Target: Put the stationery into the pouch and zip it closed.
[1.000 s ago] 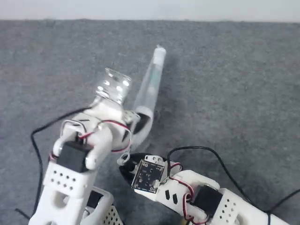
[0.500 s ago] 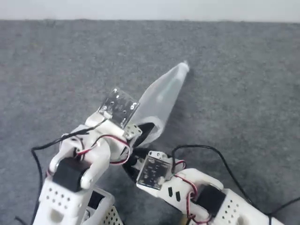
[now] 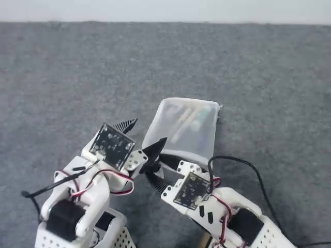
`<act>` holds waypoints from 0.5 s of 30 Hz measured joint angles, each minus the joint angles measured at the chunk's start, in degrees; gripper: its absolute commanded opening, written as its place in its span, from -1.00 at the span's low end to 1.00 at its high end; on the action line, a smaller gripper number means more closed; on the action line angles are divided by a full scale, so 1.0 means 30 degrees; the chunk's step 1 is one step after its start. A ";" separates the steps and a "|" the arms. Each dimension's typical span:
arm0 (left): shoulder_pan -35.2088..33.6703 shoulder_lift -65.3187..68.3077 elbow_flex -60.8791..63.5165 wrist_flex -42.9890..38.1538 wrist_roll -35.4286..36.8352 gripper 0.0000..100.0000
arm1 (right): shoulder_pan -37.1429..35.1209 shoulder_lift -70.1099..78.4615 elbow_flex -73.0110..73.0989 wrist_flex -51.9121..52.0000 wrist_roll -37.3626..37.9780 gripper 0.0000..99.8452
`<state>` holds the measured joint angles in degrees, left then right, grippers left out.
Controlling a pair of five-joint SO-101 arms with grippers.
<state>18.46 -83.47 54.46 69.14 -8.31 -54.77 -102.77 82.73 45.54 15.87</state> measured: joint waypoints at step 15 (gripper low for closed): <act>0.0000 -0.0234 0.0000 0.0264 0.0000 -0.48 | 0.4103 -0.0322 -0.4278 0.4542 0.0000 -0.99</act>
<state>18.46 -84.18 54.46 69.93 -8.31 -42.46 -103.74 69.89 59.16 15.87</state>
